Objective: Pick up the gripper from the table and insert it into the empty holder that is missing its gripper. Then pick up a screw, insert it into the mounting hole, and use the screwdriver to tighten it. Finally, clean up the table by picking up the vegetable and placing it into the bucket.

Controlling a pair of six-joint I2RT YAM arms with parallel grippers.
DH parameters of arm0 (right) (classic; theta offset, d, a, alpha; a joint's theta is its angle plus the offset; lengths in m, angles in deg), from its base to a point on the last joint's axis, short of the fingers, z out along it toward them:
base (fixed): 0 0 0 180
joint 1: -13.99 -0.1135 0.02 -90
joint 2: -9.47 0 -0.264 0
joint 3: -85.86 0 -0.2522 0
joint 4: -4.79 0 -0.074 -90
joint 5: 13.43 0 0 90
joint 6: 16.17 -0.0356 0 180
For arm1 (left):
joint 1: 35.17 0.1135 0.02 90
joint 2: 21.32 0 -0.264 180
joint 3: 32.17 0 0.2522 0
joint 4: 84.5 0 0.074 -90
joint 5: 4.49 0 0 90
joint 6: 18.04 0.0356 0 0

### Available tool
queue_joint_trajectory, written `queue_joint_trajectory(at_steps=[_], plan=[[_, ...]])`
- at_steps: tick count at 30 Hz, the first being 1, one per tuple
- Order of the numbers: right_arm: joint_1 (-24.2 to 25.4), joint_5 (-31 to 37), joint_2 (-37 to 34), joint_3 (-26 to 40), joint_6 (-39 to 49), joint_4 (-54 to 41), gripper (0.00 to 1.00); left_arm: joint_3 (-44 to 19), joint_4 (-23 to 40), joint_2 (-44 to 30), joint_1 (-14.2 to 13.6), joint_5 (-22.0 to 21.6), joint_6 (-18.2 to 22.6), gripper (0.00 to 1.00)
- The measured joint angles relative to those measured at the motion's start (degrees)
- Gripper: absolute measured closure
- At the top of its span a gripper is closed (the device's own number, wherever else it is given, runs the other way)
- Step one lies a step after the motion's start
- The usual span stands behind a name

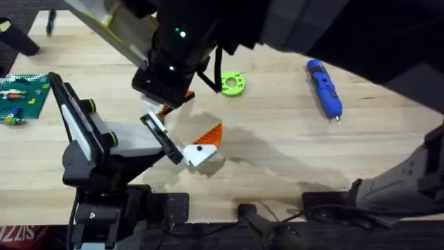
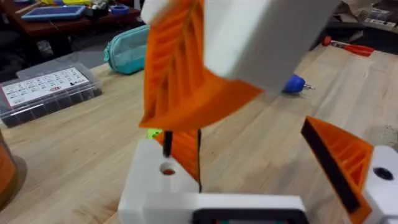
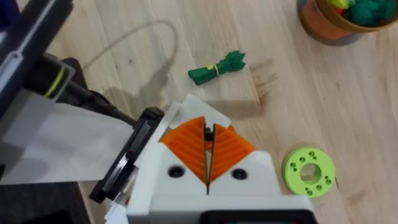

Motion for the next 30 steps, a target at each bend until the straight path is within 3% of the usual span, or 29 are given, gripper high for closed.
queue_joint_trajectory(at_steps=[30], plan=[[-1.1,0.0,0.0,0.0,0.0,0.2,0.998,0.0,0.0,0.0,0.0,0.0,0.0,0.015]])
